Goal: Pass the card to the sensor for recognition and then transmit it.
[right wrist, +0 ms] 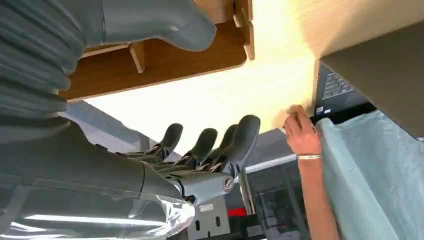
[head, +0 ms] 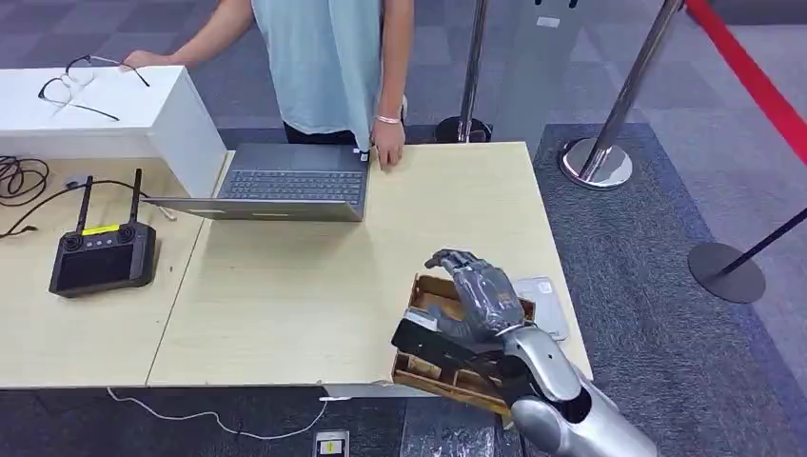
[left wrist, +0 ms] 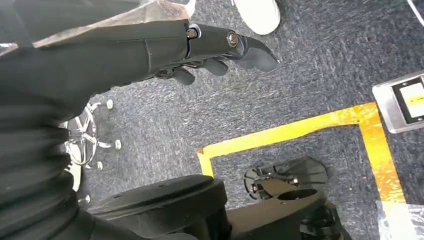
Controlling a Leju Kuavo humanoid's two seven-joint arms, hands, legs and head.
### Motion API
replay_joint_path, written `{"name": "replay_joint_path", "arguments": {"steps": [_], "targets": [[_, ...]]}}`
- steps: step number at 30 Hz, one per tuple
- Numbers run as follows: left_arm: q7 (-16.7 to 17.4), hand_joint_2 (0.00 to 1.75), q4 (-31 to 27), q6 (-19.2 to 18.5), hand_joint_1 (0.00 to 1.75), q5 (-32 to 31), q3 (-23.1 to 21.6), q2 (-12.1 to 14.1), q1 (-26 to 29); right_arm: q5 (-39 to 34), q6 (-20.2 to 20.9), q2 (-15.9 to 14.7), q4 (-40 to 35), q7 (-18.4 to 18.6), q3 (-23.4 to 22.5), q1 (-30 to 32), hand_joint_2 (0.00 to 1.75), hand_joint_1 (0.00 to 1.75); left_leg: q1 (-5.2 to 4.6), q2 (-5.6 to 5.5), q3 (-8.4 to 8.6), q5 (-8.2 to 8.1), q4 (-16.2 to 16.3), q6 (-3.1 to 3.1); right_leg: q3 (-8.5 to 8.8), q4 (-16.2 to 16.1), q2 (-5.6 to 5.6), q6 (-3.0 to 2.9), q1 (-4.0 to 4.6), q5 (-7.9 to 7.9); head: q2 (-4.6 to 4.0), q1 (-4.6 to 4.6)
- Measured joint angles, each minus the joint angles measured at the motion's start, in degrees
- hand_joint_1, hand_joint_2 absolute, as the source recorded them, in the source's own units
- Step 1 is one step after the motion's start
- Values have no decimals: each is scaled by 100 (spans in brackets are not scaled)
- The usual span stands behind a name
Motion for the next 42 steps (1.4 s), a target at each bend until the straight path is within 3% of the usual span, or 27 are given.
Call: {"name": "replay_joint_path", "arguments": {"steps": [20, 42], "targets": [[68, 175, 2, -6, 0, 87, 0, 0, 2, 181, 112, -216, -330, 162, -136, 461, 175, 94, 0, 0, -11, 0, 0, 0, -11, 0, 0, 0, 0, 0, 0, 0], [-48, 175, 0, 94, 0, 216, 35, -4, 3, 365, 264, -293, -713, 190, -22, 924, 175, 89, 0, 0, -15, 0, 0, 0, -13, -1, 0, 0, 0, 0, 0, 0]]}}
